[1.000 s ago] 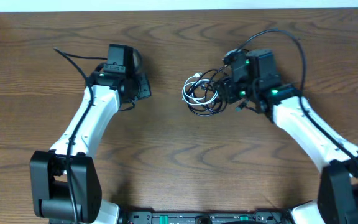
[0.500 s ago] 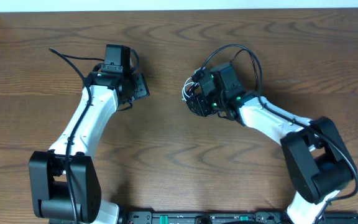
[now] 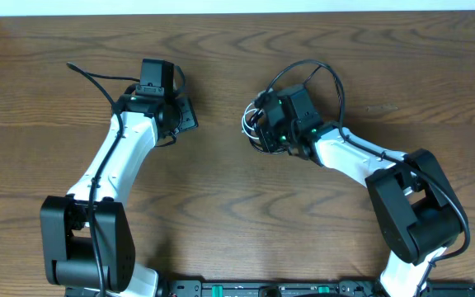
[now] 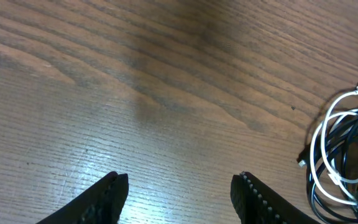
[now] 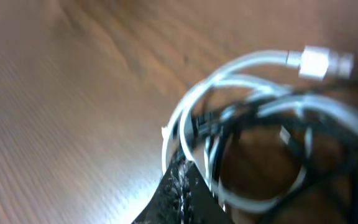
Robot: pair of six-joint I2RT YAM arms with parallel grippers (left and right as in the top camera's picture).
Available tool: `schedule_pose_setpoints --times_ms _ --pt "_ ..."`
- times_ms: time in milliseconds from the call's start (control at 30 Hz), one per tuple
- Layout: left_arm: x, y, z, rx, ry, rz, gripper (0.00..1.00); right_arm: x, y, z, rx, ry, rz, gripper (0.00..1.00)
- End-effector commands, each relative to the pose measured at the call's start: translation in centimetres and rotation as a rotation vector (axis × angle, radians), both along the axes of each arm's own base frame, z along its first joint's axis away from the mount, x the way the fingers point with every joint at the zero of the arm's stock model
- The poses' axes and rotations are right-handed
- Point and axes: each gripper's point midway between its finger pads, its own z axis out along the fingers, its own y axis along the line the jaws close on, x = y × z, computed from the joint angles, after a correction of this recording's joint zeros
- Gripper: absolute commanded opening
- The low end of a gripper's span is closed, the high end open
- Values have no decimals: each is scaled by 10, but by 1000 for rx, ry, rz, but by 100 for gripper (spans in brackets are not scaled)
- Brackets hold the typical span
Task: Untangle cables
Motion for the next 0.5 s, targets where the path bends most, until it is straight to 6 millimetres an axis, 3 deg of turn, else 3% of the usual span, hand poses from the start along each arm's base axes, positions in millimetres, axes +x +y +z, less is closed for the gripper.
schedule_pose_setpoints --times_ms 0,167,300,467 --pt "-2 4 -7 12 15 15 58 21 5 21 51 -36 -41 3" --pt "-2 4 -7 12 15 15 58 31 3 50 24 47 -64 15" --pt "-1 4 -7 11 11 15 58 25 -3 70 -87 54 31 29" --pt "-1 4 -7 11 12 15 58 10 -13 66 -181 87 98 40"
